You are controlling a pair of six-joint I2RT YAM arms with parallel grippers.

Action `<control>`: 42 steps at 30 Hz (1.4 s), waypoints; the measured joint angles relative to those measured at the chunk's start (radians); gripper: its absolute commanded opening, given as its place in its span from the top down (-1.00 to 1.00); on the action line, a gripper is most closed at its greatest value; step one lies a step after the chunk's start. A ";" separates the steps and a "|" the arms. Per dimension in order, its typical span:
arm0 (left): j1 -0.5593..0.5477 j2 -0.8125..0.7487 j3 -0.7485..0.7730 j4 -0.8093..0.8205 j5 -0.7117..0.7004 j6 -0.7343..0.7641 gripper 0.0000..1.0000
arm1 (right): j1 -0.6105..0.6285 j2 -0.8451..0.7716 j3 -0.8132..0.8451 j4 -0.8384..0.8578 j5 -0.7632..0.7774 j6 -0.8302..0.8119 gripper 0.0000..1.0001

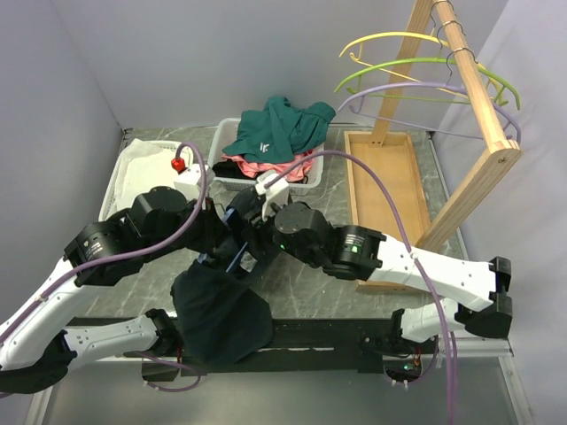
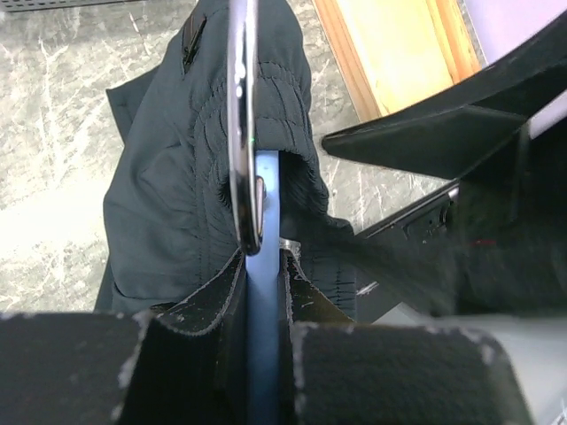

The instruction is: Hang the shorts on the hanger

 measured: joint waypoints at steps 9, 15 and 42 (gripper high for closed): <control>0.002 -0.032 -0.014 0.006 0.043 0.039 0.90 | -0.210 0.049 0.127 -0.101 0.020 0.046 0.91; 0.003 -0.082 -0.077 0.062 0.071 0.066 0.80 | -0.264 0.048 0.214 -0.127 0.013 0.058 0.79; 0.003 -0.131 -0.216 0.233 0.187 0.183 0.73 | -0.019 0.024 0.181 -0.019 -0.164 -0.113 -0.04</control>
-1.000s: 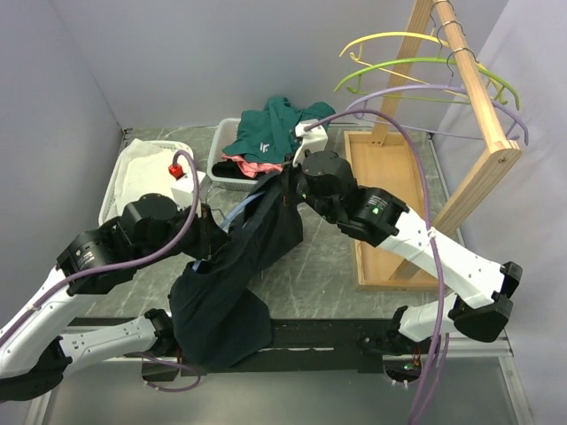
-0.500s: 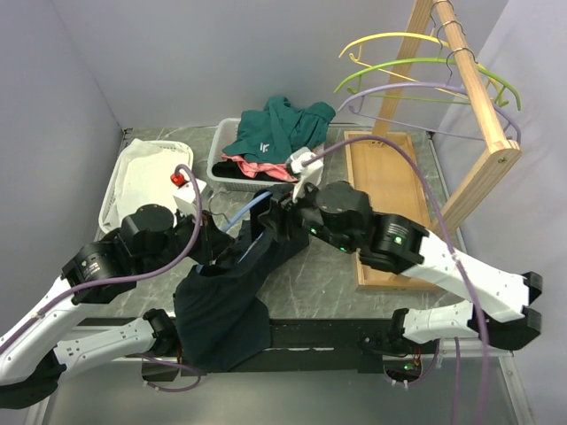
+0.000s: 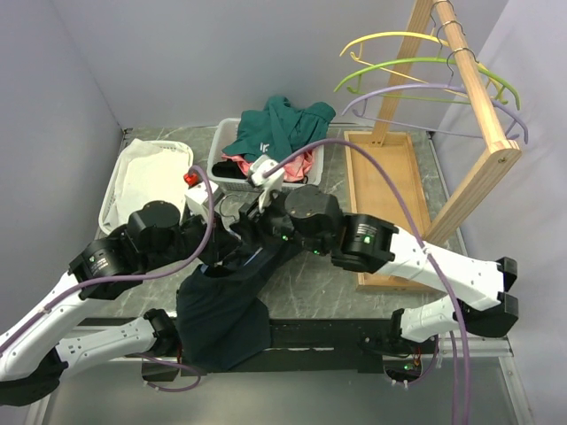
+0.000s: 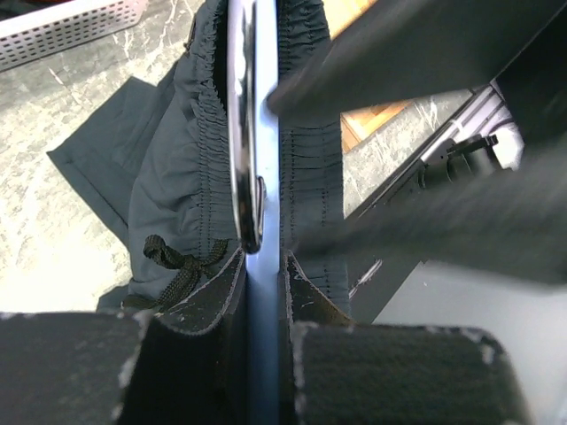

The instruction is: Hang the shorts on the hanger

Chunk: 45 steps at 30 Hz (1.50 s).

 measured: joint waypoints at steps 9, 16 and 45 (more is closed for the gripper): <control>0.000 0.006 0.011 0.001 0.024 0.008 0.73 | 0.021 0.048 0.007 0.016 0.100 -0.011 0.10; 0.000 0.006 0.023 0.003 0.025 0.012 0.63 | 0.043 0.072 0.011 0.044 0.157 -0.011 0.41; 0.000 -0.028 0.283 -0.185 -0.037 0.045 -0.94 | 0.068 -0.097 -0.140 0.187 0.400 -0.158 1.00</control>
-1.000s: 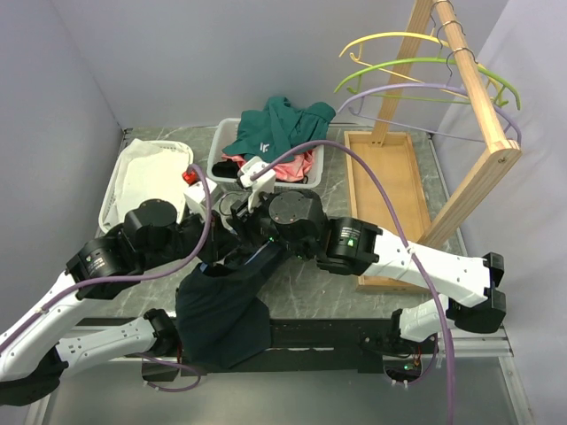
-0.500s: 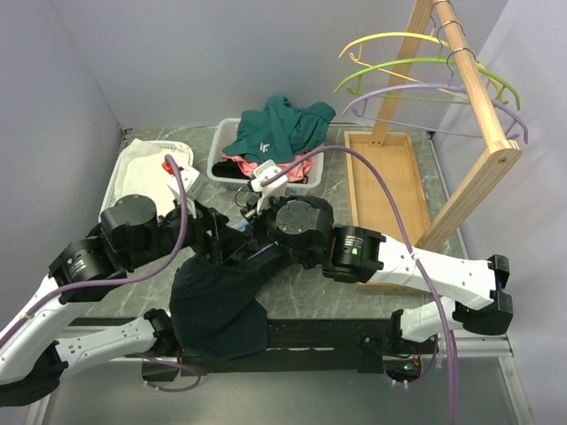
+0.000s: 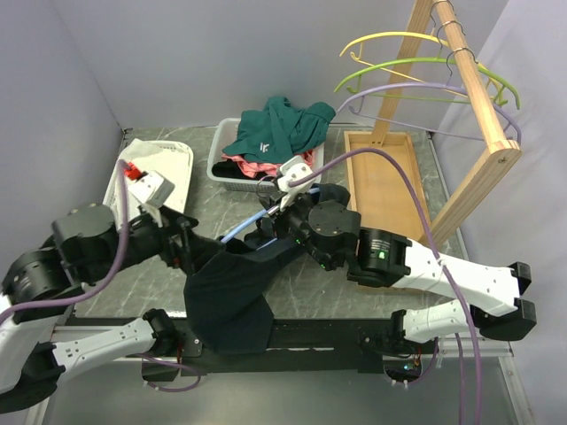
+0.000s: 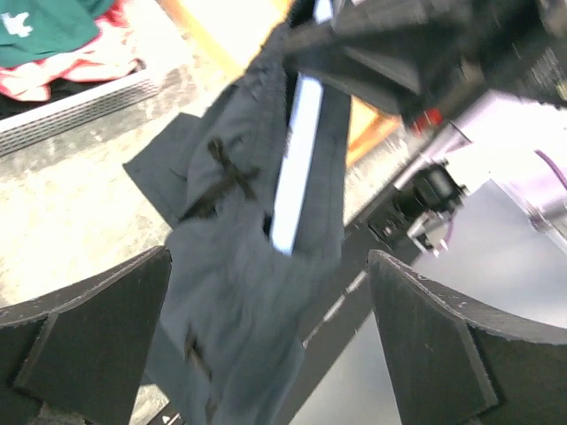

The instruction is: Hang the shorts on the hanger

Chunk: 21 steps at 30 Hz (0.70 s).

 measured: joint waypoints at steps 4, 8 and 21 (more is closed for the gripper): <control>0.000 -0.033 0.013 -0.037 0.069 0.018 -0.94 | 0.000 -0.027 0.000 0.000 0.013 -0.022 1.00; 0.000 -0.033 -0.001 -0.060 0.094 0.028 -0.95 | 0.000 -0.034 0.000 -0.005 0.019 -0.032 1.00; 0.000 0.058 -0.124 -0.030 0.136 0.085 -0.14 | 0.000 -0.033 0.033 -0.065 0.040 -0.038 1.00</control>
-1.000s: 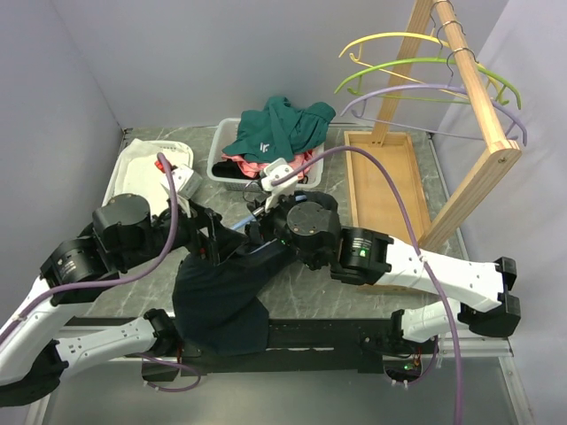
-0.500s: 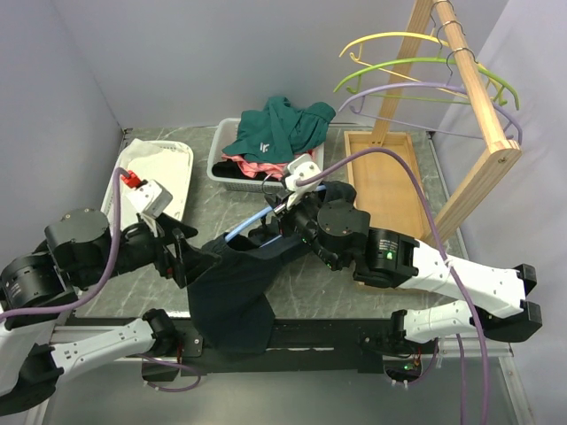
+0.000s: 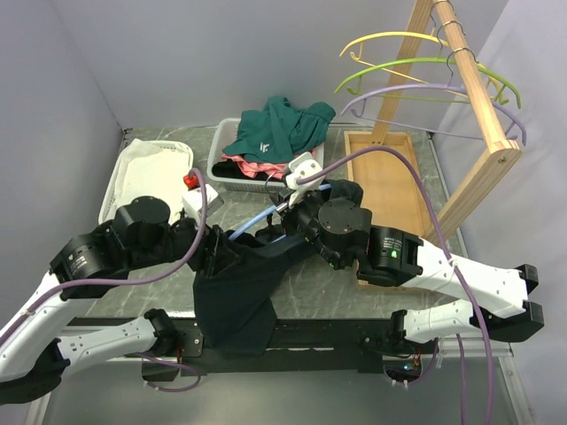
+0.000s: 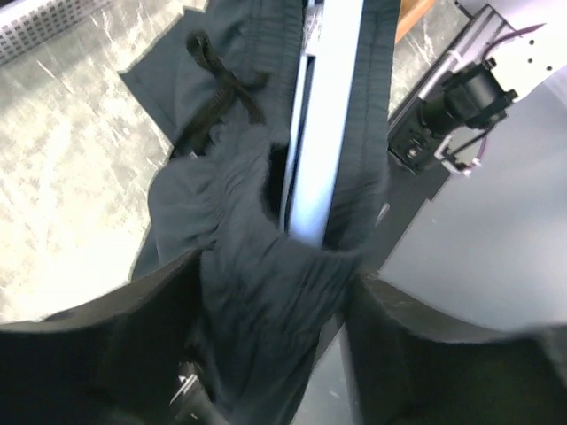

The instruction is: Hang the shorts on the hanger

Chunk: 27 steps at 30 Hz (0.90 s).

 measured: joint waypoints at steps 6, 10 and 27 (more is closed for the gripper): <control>0.000 0.006 -0.024 0.085 0.000 0.026 0.98 | 0.000 0.000 0.023 -0.025 0.010 -0.002 1.00; -0.017 0.011 -0.056 0.162 0.033 0.046 0.98 | -0.010 0.009 0.045 -0.045 0.046 -0.014 1.00; -0.018 0.003 -0.121 0.279 0.010 0.069 0.98 | -0.013 0.003 0.048 -0.075 0.098 -0.004 0.24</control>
